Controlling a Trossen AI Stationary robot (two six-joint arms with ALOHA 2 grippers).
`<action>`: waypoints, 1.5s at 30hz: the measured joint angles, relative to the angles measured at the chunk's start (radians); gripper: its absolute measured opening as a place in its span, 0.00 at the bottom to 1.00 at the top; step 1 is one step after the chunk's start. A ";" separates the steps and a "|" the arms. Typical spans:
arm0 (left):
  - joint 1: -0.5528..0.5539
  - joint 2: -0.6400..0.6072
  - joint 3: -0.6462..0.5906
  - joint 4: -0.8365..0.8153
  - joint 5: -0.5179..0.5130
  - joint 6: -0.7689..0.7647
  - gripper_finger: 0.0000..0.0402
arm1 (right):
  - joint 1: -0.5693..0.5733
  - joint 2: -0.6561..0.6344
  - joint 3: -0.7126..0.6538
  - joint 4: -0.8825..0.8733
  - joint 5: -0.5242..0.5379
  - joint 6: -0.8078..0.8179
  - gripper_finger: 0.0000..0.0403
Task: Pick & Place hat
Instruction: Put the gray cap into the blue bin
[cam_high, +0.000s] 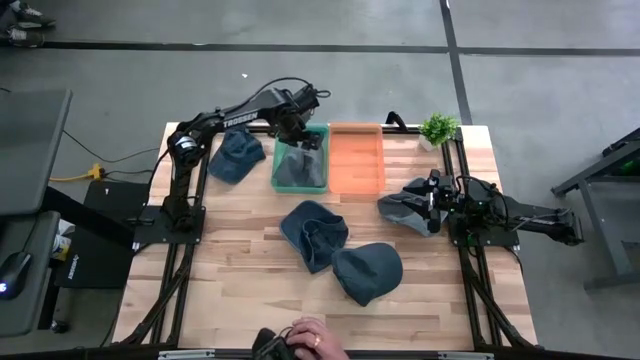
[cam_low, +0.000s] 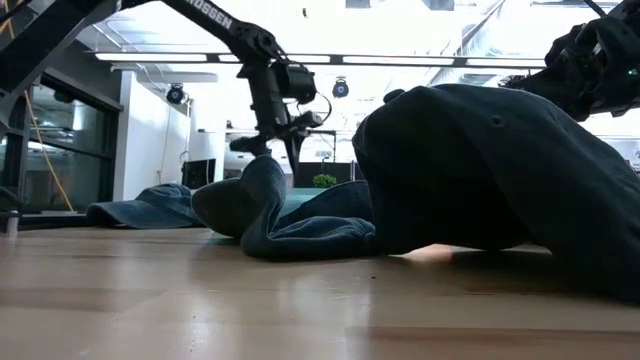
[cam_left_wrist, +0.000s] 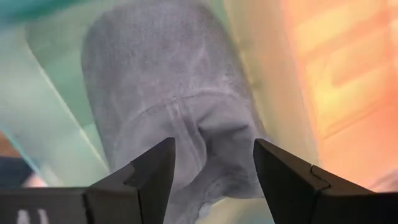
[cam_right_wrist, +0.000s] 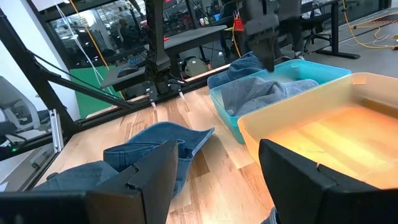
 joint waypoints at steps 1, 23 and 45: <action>0.000 0.000 0.020 -0.019 -0.007 0.014 0.53 | 0.000 0.000 0.000 0.000 0.000 0.000 0.55; -0.102 -0.138 0.158 -0.061 0.004 0.296 0.53 | 0.000 0.000 0.000 0.000 0.000 0.000 0.55; -0.329 -0.607 -0.453 0.461 0.040 0.413 0.53 | 0.000 0.000 0.000 0.000 0.000 0.000 0.55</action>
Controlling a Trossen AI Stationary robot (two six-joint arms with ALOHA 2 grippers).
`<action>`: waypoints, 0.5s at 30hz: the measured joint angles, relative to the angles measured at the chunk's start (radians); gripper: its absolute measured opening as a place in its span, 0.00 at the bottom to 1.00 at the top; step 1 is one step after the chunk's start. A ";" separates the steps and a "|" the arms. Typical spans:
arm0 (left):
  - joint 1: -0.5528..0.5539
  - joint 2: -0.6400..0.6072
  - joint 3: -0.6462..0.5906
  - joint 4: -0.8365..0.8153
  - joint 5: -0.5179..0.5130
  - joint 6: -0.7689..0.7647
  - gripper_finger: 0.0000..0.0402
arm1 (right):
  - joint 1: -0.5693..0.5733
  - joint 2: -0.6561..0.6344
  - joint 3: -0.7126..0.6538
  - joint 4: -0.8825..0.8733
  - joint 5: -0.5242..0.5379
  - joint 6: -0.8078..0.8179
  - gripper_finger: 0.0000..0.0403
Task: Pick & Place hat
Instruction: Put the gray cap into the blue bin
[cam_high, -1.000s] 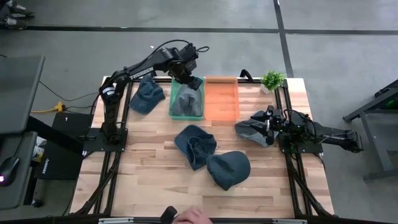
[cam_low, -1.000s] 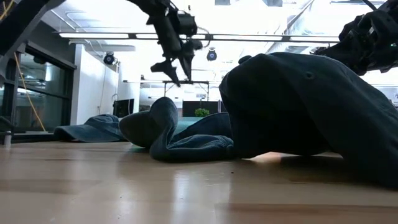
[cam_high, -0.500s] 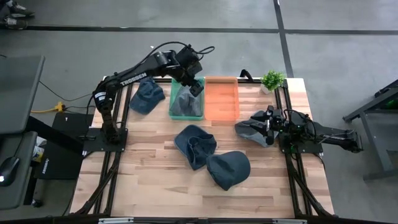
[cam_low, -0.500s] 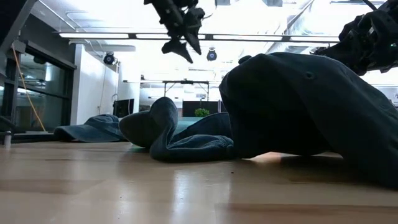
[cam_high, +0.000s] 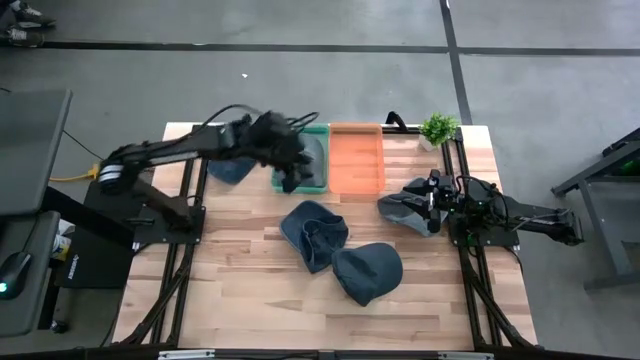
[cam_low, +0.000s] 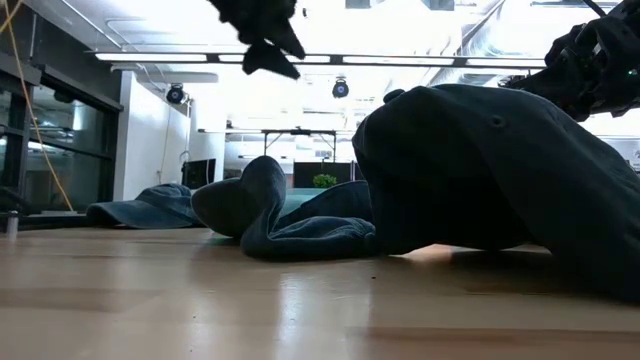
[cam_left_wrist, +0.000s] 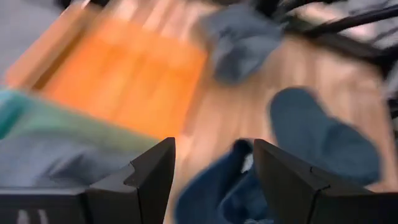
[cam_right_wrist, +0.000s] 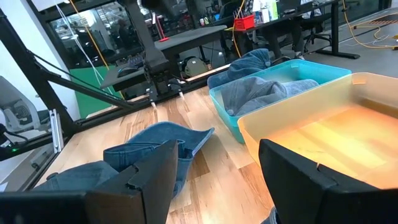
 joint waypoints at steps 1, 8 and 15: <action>-0.013 -0.037 -0.059 0.069 0.013 0.000 0.53 | 0.000 0.000 0.000 0.000 0.000 0.000 0.55; -0.094 -0.278 -0.440 0.480 0.029 0.028 0.53 | 0.000 0.000 0.000 0.000 0.000 0.000 0.55; -0.163 -0.420 -0.682 0.702 0.029 0.030 0.53 | 0.000 0.000 0.000 0.000 0.000 0.000 0.55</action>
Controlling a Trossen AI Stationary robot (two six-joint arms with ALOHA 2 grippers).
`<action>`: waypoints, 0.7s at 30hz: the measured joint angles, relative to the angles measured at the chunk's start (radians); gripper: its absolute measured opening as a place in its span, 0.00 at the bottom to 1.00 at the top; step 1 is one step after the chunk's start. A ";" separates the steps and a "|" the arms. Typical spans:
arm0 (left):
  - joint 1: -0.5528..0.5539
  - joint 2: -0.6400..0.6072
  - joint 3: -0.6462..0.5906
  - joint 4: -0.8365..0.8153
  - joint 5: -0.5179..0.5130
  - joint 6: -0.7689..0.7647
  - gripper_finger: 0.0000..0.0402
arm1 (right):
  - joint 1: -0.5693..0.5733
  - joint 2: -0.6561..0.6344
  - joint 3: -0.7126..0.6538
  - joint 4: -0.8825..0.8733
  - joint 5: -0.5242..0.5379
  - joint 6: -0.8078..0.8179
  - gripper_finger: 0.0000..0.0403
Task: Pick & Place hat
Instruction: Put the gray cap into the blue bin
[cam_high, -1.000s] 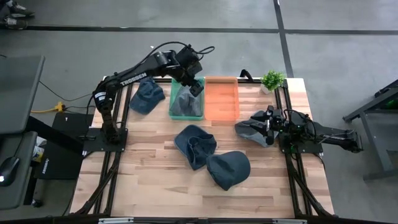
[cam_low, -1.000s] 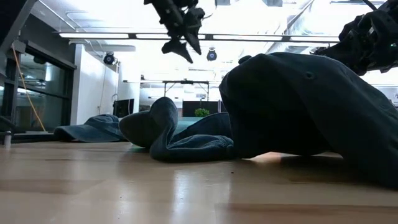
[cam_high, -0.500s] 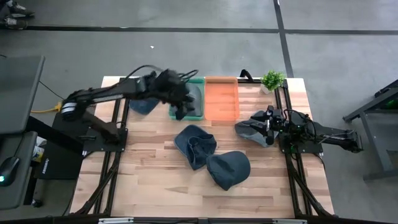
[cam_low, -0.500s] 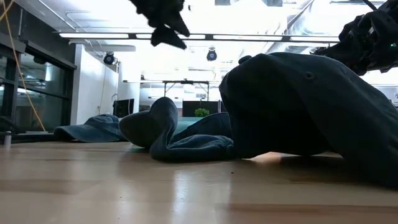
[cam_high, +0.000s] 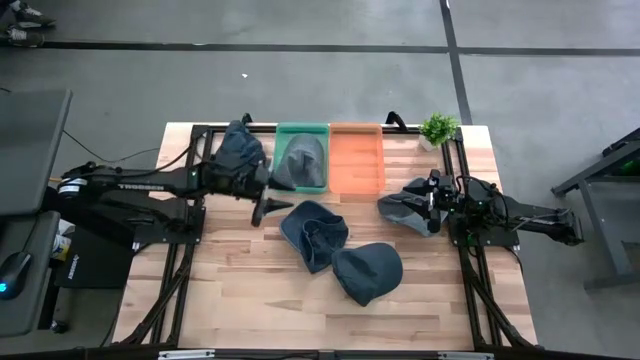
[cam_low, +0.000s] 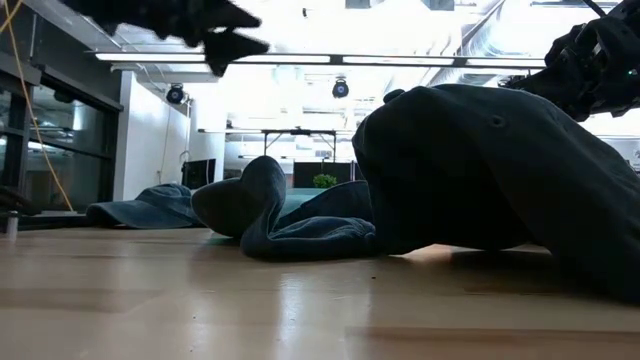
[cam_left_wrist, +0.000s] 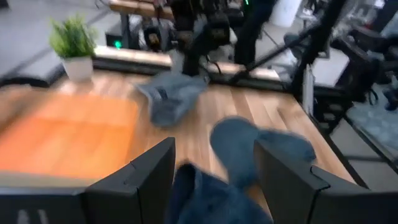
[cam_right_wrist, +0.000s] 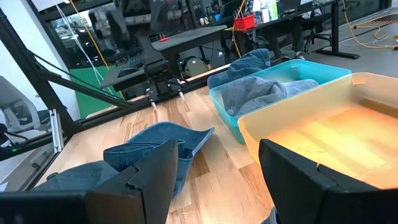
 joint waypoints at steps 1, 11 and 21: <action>-0.003 -0.015 -0.018 0.003 -0.001 0.007 0.53 | 0.000 0.000 0.000 0.000 0.000 0.000 0.55; 0.000 -0.125 -0.083 -0.006 -0.085 0.042 0.53 | 0.000 0.000 0.000 0.000 0.000 0.000 0.55; 0.000 -0.126 -0.083 -0.005 -0.132 0.041 0.53 | 0.000 0.000 0.000 0.000 0.000 0.000 0.55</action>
